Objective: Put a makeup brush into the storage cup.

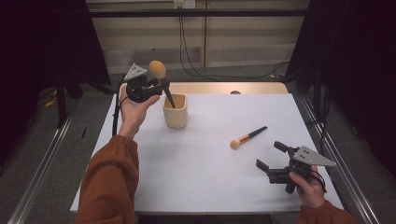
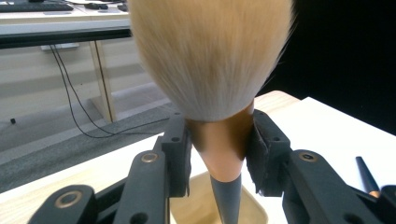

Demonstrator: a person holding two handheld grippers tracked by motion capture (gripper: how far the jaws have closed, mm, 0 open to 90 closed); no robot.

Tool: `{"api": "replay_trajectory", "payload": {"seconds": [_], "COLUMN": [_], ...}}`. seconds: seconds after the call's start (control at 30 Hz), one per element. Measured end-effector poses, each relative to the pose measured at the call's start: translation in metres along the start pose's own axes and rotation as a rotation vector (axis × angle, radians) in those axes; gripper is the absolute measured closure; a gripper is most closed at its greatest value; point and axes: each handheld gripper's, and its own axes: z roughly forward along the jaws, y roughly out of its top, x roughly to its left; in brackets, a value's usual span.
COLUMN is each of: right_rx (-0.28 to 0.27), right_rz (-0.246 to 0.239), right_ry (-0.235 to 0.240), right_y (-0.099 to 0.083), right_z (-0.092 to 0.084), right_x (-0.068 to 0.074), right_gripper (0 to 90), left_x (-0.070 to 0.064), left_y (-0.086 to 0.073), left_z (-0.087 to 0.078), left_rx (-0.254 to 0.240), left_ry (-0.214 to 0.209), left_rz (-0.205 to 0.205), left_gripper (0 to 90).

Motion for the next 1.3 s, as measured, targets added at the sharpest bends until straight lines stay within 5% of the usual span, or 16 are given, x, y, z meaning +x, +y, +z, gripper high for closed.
{"api": "replay_trajectory", "payload": {"seconds": [1.3], "right_rx": [0.011], "right_rz": [-0.002], "right_ry": [0.007], "right_y": [-0.001], "right_z": [0.001], "right_x": [0.001], "right_gripper": [0.0], "left_x": [0.006], "left_y": [-0.034], "left_z": [0.011], "left_rx": [0.065], "left_ry": [-0.004], "left_rz": [-0.026], "left_gripper": [63.4]}}
